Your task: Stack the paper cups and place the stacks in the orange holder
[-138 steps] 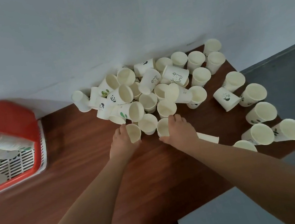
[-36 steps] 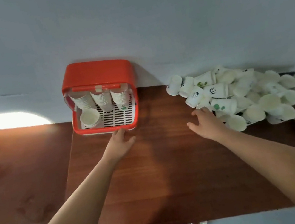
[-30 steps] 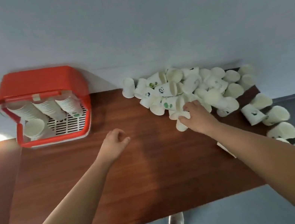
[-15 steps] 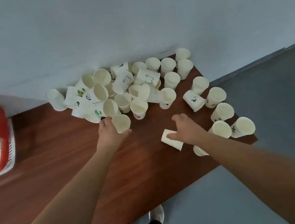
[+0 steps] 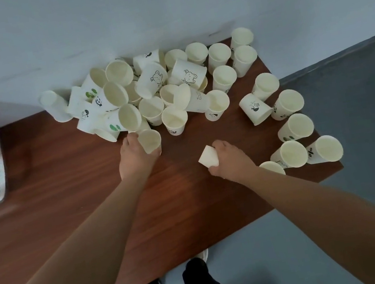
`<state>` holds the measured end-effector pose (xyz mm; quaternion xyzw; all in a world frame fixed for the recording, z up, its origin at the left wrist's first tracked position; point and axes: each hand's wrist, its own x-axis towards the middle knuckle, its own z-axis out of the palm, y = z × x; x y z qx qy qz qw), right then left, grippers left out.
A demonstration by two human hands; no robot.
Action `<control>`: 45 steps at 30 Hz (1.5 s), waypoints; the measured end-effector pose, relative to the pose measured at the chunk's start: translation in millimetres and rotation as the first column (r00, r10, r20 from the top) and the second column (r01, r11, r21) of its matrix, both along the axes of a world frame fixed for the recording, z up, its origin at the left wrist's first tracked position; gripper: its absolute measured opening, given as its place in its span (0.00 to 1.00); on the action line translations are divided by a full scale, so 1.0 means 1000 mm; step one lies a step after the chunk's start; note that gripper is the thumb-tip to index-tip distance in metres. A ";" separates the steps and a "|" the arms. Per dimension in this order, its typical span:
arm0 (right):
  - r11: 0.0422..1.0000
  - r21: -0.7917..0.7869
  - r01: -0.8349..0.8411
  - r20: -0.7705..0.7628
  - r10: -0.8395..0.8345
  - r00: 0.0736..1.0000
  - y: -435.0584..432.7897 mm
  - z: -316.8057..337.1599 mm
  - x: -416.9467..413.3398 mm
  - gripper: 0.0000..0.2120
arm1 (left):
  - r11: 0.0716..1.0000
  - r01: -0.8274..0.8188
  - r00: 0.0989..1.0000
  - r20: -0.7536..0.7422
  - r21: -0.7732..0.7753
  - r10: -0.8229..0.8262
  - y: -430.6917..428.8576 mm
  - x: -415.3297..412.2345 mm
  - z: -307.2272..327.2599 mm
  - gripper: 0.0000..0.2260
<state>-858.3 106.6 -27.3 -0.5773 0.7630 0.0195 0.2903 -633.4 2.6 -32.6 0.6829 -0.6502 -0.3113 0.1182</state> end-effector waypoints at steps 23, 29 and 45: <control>0.853 -0.166 -0.495 0.149 0.518 0.842 -0.118 0.159 0.279 0.37 | 0.890 -0.419 0.906 -0.149 -0.182 0.396 0.063 0.319 0.123 0.34; 0.821 -0.248 -0.514 0.198 0.562 0.803 -0.129 0.162 0.390 0.28 | 0.823 -0.535 0.843 -0.196 -0.194 0.502 0.074 0.429 0.126 0.32; 0.771 -0.163 -0.615 0.072 0.631 0.772 -0.207 0.131 0.577 0.34 | 0.885 -0.427 0.894 -0.235 -0.185 0.382 -0.043 0.578 0.091 0.34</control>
